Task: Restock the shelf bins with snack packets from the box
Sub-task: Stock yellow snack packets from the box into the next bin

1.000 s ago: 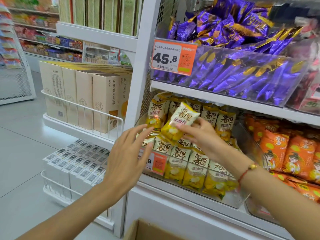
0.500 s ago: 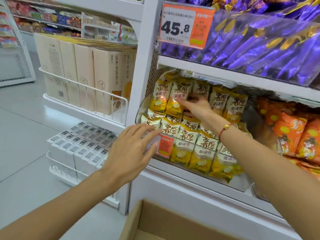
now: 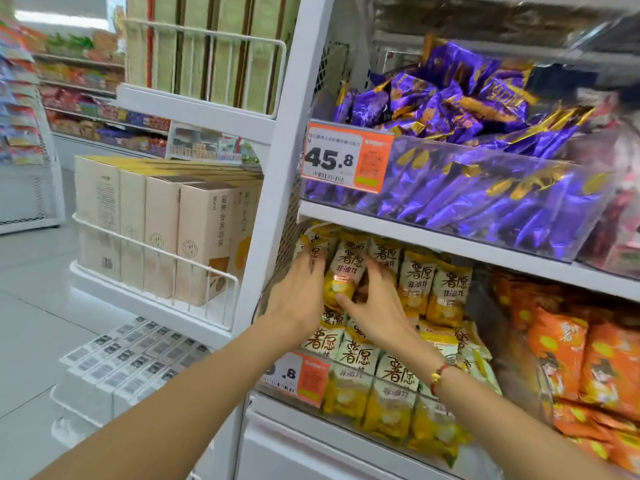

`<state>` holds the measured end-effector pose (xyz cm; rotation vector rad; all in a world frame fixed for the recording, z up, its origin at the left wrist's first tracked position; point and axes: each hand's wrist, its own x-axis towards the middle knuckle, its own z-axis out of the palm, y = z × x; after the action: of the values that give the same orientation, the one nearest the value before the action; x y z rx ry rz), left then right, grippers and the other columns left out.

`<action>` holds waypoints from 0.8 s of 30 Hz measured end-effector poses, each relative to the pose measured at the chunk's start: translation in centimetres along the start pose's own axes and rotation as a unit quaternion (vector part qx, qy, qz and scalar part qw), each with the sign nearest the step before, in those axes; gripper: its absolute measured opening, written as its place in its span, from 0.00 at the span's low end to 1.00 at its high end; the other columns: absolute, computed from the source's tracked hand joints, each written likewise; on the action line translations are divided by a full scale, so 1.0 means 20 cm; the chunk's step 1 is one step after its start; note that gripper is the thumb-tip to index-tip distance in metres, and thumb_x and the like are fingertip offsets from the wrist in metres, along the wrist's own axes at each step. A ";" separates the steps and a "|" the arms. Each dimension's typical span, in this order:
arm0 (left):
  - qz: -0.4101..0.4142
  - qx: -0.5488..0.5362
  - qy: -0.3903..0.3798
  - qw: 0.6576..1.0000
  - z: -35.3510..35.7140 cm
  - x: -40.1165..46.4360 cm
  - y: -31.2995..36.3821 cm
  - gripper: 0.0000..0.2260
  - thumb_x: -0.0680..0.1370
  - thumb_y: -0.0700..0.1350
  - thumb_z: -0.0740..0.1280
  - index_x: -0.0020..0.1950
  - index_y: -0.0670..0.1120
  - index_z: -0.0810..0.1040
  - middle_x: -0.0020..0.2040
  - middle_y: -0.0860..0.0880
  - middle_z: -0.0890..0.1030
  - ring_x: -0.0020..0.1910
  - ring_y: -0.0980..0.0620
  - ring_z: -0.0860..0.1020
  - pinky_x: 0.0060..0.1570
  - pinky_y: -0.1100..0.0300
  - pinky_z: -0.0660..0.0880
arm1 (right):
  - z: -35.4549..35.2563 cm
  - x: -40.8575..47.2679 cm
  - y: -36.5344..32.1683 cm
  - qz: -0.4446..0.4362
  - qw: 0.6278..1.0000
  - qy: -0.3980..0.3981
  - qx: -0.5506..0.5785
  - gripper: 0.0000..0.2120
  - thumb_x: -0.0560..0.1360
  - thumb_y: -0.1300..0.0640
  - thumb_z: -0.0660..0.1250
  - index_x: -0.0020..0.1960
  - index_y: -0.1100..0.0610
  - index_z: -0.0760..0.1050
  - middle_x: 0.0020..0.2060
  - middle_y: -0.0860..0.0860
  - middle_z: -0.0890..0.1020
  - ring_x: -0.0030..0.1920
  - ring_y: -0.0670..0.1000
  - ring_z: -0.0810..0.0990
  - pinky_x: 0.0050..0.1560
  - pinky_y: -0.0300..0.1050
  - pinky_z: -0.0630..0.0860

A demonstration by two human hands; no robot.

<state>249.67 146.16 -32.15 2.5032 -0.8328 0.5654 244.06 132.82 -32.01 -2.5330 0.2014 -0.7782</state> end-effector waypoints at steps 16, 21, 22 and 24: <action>-0.011 0.066 -0.003 0.998 -0.05 -0.03 0.00 0.26 0.79 0.40 0.62 0.75 0.50 0.60 0.74 0.45 0.61 0.64 0.42 0.72 0.53 0.49 0.74 | 0.07 0.01 -0.01 -0.042 0.993 0.011 -0.112 0.31 0.75 0.49 0.69 0.73 0.49 0.59 0.69 0.55 0.68 0.60 0.60 0.76 0.55 0.53 0.76; -0.034 0.069 -0.008 0.997 -0.06 -0.01 0.03 0.25 0.77 0.37 0.63 0.72 0.48 0.63 0.71 0.43 0.62 0.61 0.40 0.73 0.49 0.48 0.72 | 0.09 -0.01 -0.08 0.007 0.993 0.003 -0.119 0.32 0.76 0.52 0.67 0.74 0.51 0.54 0.71 0.57 0.62 0.59 0.64 0.77 0.54 0.61 0.76; -0.035 0.067 -0.007 0.997 -0.05 0.00 0.03 0.25 0.76 0.36 0.64 0.72 0.48 0.63 0.71 0.43 0.63 0.61 0.40 0.73 0.49 0.48 0.72 | 0.09 -0.01 -0.09 0.014 0.993 -0.002 -0.117 0.32 0.76 0.52 0.66 0.74 0.51 0.54 0.71 0.57 0.61 0.59 0.64 0.76 0.55 0.62 0.75; -0.033 0.060 0.000 0.998 -0.06 0.00 0.02 0.24 0.76 0.37 0.65 0.70 0.48 0.65 0.69 0.44 0.64 0.62 0.40 0.71 0.49 0.48 0.73 | 0.08 0.00 -0.10 0.022 0.994 -0.012 -0.111 0.33 0.76 0.52 0.66 0.74 0.51 0.53 0.71 0.57 0.60 0.61 0.64 0.74 0.57 0.61 0.74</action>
<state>249.11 146.40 -31.07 2.6289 -0.7340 0.6096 244.87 135.19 -32.17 -2.7337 0.3521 -0.7447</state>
